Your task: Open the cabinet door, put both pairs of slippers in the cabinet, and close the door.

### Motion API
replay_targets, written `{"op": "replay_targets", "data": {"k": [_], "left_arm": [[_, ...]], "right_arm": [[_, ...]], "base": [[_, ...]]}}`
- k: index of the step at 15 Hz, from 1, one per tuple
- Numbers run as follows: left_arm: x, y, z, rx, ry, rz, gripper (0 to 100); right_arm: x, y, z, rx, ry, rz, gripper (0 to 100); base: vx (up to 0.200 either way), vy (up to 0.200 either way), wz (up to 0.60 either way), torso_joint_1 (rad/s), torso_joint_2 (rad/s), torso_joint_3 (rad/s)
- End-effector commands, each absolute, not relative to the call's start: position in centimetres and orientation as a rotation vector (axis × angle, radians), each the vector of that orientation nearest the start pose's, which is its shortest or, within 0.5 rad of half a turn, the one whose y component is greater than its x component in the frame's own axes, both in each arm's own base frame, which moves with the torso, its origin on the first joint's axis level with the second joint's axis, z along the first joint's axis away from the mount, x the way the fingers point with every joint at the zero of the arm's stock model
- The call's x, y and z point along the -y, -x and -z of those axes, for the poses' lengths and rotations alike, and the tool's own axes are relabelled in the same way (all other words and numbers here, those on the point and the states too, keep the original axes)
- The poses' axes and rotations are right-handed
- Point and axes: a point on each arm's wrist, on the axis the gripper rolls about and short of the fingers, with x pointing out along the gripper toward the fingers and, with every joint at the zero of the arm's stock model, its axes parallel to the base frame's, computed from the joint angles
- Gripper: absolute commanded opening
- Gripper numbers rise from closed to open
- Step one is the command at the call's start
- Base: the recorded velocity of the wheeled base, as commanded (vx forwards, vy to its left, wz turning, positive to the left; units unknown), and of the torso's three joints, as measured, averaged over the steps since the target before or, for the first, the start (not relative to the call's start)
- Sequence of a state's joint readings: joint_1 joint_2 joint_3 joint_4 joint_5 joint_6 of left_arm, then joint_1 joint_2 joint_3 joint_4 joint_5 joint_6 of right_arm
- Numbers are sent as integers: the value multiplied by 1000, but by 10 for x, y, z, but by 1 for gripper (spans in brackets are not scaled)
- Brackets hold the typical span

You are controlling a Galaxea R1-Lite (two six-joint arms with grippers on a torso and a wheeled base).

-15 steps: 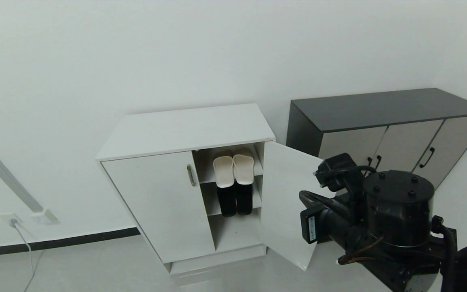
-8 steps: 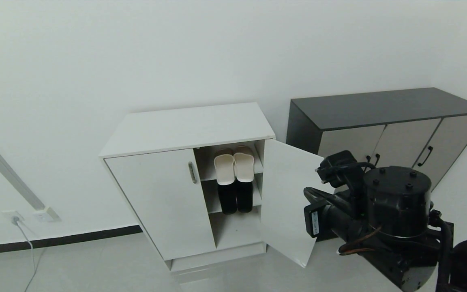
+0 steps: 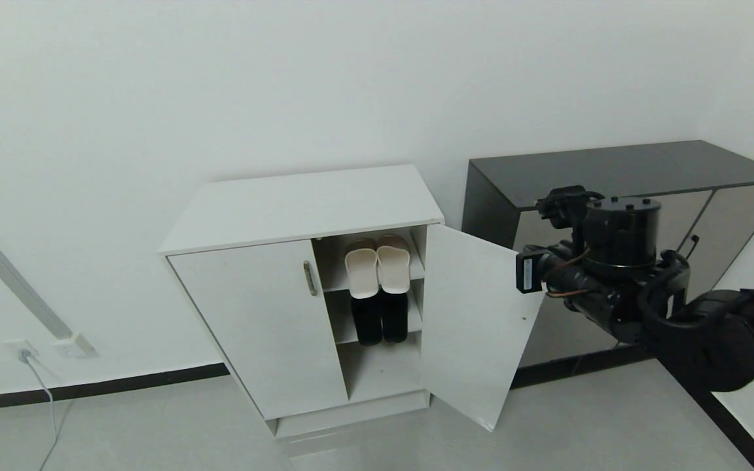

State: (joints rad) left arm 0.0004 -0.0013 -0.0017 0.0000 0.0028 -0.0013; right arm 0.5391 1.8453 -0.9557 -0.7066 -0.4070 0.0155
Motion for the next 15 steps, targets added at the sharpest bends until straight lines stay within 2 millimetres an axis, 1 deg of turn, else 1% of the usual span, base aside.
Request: {"op": "replay_targets", "data": {"k": [1, 4, 6, 11, 12, 13, 15], "left_arm": [[0, 23, -76, 3, 2, -3, 0], [0, 23, -76, 2, 2, -3, 0], [0, 23, -76, 2, 2, -3, 0], [0, 23, -76, 3, 2, -3, 0], [0, 23, -76, 3, 2, -3, 0], [0, 23, -76, 2, 2, -3, 0], [0, 23, -76, 3, 2, -3, 0]], "right_arm": [[-162, -343, -166, -191, 59, -95, 0], [-155, -376, -154, -195, 36, -82, 0], [-150, -392, -147, -202, 35, -65, 0], [-143, -415, -130, -223, 36, -38, 0], [-144, -415, -129, -225, 36, -38, 0], [-140, -421, -125, -228, 36, -26, 0], [-137, -424, -123, -229, 35, -18, 0]], "base": [[0, 0, 0, 0, 0, 0], [0, 0, 0, 0, 0, 0], [0, 0, 0, 0, 0, 0], [0, 0, 0, 0, 0, 0], [0, 0, 0, 0, 0, 0], [0, 0, 0, 0, 0, 0], [0, 0, 0, 0, 0, 0]]}}
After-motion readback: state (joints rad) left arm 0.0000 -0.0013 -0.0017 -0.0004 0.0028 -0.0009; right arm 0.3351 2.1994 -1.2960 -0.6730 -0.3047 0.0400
